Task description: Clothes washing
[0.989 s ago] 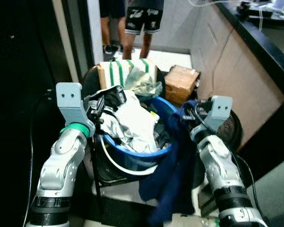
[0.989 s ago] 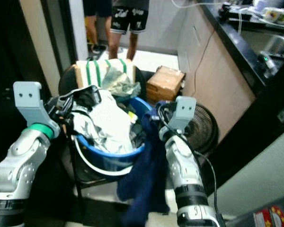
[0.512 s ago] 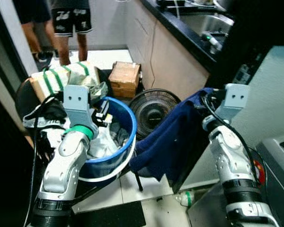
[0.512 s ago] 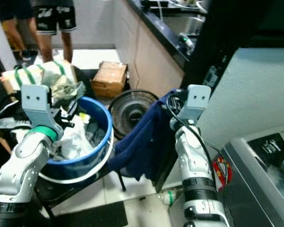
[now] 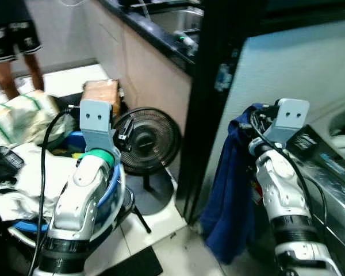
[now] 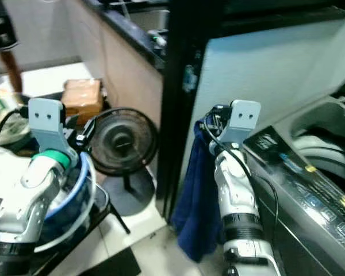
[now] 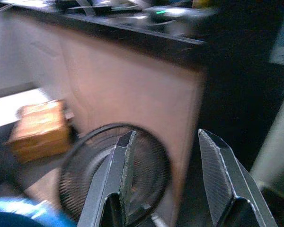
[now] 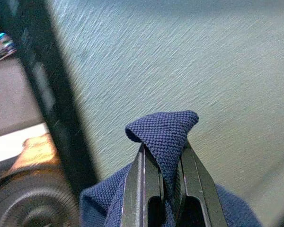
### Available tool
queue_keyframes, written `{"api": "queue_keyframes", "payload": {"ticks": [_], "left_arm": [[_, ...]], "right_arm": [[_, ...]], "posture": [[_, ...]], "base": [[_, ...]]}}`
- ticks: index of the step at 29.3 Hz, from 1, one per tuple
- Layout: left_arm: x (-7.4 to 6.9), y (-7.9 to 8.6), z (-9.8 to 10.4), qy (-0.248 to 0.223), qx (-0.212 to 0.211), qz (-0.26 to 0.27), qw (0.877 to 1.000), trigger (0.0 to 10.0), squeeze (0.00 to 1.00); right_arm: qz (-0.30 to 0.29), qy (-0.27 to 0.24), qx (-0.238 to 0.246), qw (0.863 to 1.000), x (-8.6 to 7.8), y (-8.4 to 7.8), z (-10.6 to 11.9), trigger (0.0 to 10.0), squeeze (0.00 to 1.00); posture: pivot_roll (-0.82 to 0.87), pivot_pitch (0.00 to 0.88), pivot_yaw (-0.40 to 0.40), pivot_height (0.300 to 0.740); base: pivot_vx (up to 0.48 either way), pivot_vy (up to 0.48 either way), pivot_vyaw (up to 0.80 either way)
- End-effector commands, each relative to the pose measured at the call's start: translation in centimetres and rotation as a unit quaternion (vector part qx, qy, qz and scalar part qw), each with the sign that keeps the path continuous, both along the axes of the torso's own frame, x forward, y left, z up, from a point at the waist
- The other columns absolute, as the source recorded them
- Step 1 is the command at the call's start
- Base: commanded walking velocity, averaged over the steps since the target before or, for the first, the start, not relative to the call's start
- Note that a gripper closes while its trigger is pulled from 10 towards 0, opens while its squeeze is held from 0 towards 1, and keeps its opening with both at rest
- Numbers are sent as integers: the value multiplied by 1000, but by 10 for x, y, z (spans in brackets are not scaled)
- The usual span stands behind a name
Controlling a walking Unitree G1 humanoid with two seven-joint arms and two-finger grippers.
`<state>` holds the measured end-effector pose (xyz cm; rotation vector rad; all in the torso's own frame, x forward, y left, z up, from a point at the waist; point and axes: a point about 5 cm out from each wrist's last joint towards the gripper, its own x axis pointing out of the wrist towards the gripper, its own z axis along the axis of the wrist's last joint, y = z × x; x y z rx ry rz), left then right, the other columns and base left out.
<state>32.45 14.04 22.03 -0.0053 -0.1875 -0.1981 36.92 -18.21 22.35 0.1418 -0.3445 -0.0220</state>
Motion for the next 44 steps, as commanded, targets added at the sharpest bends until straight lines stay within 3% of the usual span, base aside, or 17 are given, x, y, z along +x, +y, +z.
{"api": "queue_keyframes", "payload": {"ticks": [1, 13, 44], "left_arm": [[0, 1, -5, 8, 1, 1, 1000, 10000, 0], [-2, 3, -6, 7, -4, 9, 1000, 10000, 0], [-1, 5, -5, 5, -11, 15, 1000, 10000, 0]], "right_arm": [[2, -16, 11, 1000, 2, 2, 10, 10000, 0], [14, -28, 18, 999, 5, 7, 22, 10000, 0], [16, -24, 22, 999, 7, 8, 22, 10000, 0]], "posture": [[72, 30, 26, 740], [73, 28, 4, 740], [67, 26, 0, 740]], "base": [[0, 0, -800], [0, 0, -800], [0, 0, -800]]}}
